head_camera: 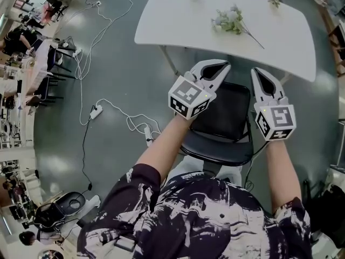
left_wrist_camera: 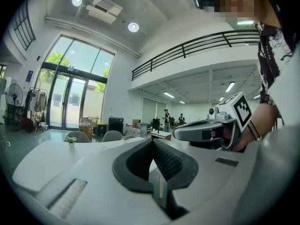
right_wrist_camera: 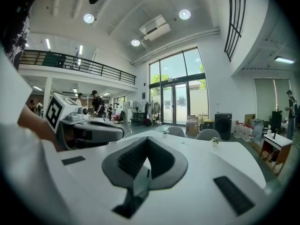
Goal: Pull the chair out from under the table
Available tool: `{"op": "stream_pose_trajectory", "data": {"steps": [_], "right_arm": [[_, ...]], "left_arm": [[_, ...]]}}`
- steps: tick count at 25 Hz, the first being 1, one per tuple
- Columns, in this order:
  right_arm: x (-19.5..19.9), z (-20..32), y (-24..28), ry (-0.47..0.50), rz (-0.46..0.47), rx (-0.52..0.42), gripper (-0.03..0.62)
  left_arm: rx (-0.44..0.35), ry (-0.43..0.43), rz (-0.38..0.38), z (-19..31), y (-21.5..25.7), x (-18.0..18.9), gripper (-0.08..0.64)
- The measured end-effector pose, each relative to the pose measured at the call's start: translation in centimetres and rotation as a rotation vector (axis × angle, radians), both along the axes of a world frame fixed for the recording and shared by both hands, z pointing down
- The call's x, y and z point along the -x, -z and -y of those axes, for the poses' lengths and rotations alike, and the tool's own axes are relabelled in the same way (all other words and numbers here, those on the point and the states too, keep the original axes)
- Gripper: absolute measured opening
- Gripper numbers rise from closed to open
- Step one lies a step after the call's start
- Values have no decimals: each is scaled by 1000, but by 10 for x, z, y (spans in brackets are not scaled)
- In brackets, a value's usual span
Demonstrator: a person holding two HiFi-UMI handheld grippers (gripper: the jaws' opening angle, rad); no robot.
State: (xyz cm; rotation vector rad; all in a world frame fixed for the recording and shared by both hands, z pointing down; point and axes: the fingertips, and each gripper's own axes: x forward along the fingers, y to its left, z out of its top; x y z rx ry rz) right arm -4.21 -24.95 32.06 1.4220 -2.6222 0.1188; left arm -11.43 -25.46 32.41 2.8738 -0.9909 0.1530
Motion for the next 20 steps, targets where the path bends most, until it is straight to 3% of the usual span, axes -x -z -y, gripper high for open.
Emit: {"op": "stream_pose_trajectory", "data": {"steps": [20], "right_arm": [[4,-10,2,9,-31,-5,-2]], "left_arm": [[-7,-8,24,-10,2,5,5]]}}
